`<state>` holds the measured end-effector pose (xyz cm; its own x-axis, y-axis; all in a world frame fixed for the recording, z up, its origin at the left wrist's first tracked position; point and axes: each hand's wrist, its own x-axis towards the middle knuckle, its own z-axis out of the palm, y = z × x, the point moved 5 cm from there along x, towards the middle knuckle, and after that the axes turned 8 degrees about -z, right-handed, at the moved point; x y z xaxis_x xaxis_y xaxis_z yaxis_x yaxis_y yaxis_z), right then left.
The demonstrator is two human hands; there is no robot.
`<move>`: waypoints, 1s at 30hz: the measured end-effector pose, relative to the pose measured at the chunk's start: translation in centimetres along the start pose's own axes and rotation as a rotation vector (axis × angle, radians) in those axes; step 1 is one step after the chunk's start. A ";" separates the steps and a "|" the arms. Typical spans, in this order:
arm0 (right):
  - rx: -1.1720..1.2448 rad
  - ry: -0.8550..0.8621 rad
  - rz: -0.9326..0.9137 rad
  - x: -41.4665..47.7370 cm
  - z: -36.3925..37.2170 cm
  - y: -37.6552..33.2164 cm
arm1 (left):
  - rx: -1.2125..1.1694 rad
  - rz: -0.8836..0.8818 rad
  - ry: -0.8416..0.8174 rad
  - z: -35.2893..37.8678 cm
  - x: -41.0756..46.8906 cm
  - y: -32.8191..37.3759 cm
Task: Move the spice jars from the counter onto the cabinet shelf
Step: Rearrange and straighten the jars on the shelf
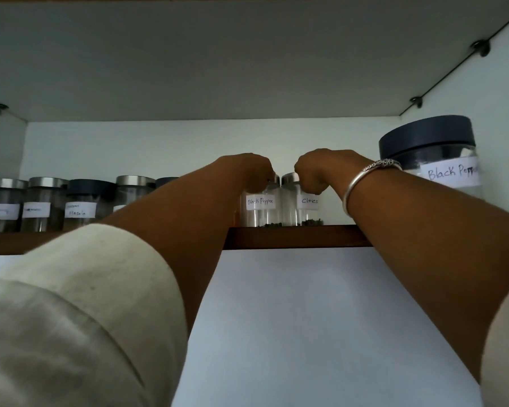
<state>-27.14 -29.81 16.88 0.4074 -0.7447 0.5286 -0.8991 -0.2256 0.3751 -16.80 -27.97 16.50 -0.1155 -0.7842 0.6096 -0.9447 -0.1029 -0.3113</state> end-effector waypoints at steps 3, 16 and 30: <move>0.016 -0.039 -0.020 0.4 0.5 0.3 | 0.027 -0.005 -0.022 0.5 0.4 0.1; 0.072 0.003 -0.020 0.4 1.6 0.7 | -0.161 0.003 -0.066 1.4 -1.1 -0.1; 0.148 0.195 -0.006 -3.2 0.2 -1.0 | -0.410 -0.067 0.125 -1.4 -3.7 0.4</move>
<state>-27.58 -27.30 14.67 0.4235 -0.6112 0.6687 -0.9042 -0.3303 0.2708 -17.17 -24.21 15.12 -0.0621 -0.7011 0.7103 -0.9922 0.1205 0.0322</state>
